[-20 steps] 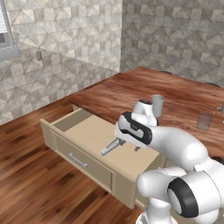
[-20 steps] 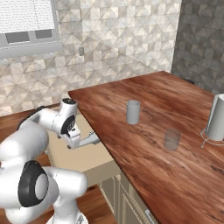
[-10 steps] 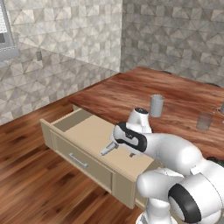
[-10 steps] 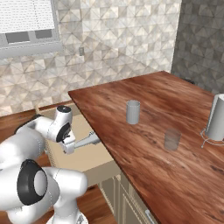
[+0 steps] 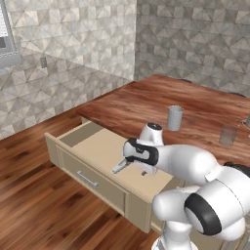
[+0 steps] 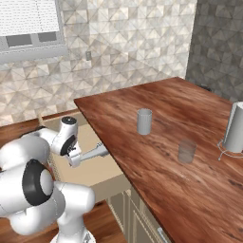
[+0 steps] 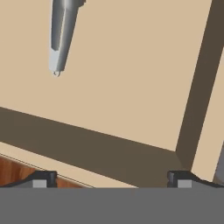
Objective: Take the tongs from the drawer on the left and place them on the dining counter next to the tray containing the kebab skewer.
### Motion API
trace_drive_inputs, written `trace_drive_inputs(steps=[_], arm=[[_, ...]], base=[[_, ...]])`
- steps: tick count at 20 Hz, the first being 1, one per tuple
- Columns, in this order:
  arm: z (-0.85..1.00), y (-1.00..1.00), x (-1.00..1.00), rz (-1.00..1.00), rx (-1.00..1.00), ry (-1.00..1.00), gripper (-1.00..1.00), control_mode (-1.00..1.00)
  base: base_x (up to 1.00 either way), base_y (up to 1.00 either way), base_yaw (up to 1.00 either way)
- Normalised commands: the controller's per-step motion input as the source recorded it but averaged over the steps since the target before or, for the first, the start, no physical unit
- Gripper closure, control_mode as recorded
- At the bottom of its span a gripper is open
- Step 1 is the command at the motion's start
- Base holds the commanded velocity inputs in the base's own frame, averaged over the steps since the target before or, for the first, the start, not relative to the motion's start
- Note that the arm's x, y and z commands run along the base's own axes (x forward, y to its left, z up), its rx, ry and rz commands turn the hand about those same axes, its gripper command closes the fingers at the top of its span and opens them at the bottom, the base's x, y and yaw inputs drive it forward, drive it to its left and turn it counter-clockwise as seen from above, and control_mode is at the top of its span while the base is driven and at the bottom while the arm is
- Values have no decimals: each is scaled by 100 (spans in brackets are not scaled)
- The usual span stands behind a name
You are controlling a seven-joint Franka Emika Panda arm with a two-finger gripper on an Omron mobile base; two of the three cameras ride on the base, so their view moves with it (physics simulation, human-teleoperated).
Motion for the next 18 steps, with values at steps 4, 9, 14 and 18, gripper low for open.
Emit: trace_drive_inputs(steps=[4, 9, 14, 18], arm=[[-13, 17, 7, -4, 0, 0, -100, -100], [-20, 20, 0, 0, 0, 2, -100, -100], [-16, 15, -1, 0, 0, 2, -100, -100], [-14, 13, -1, 0, 0, 0, -100, -100]], base=[[0, 0, 0], [0, 0, 0], [0, 0, 0], [0, 0, 0]])
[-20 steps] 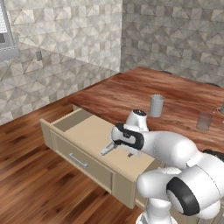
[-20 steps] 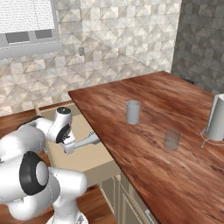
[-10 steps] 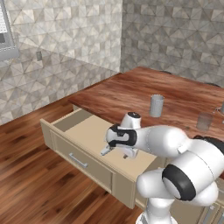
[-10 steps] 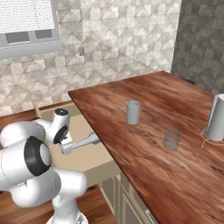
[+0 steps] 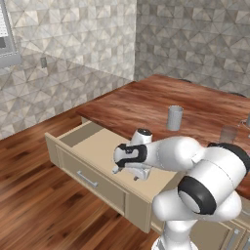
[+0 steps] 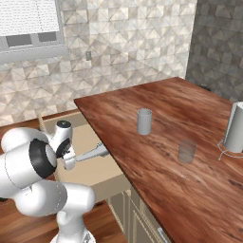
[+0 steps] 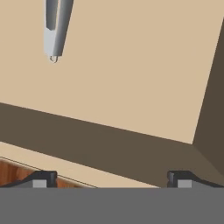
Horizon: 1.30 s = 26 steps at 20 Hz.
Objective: Take the tongs from the drawer on the left and place them on the dining counter next to the tray containing the kebab skewer.
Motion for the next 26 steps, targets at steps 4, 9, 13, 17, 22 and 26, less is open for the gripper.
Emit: trace_drive_inputs(steps=[4, 9, 13, 17, 22, 26], arm=[[-14, 6, 0, -1, 0, 0, -100, -100], [-23, 0, 1, -4, 0, 0, -100, -100], [-17, 0, 9, -1, 3, 1, -100, -100], [-12, 0, 13, 0, 4, 0, -100, -100], [-8, 0, 21, 0, 4, 0, -100, -100], [-16, 0, 27, 0, 2, 0, -100, -100]], base=[[0, 0, 0], [0, 0, 0], [0, 0, 0], [0, 0, 0], [0, 0, 0], [0, 0, 0]])
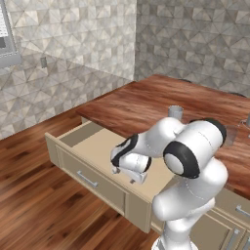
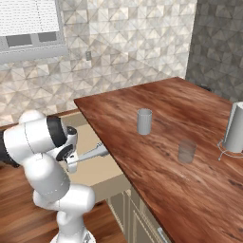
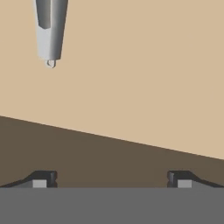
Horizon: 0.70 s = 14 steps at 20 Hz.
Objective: Take the tongs from the drawer on the left and place them on the dining counter next to the tray containing the kebab skewer.
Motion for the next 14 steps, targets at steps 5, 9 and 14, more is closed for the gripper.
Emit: trace_drive_inputs(steps=[5, 9, 14], arm=[[-31, 0, 36, 0, 0, 0, -100, -100], [-37, 1, 27, 0, 0, 0, -100, -100], [-35, 10, 28, 0, 0, 0, -100, -100]], base=[[0, 0, 0], [0, 0, 0], [0, 0, 0]])
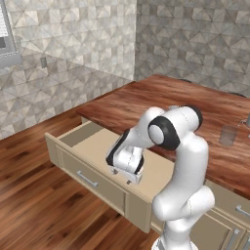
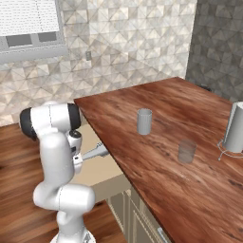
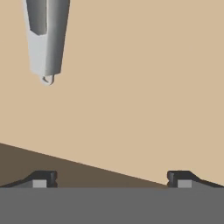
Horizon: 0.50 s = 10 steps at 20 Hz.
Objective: Take the tongs from the drawer on the left and place them on the dining counter next to the tray containing the kebab skewer.
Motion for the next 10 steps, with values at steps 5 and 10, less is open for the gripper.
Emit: trace_drive_inputs(steps=[5, 10], arm=[[-38, 16, 13, 0, 0, 0, -100, -100], [-34, 25, 3, 0, 0, 0, -100, -100]], base=[[0, 0, 0], [0, 0, 0]])
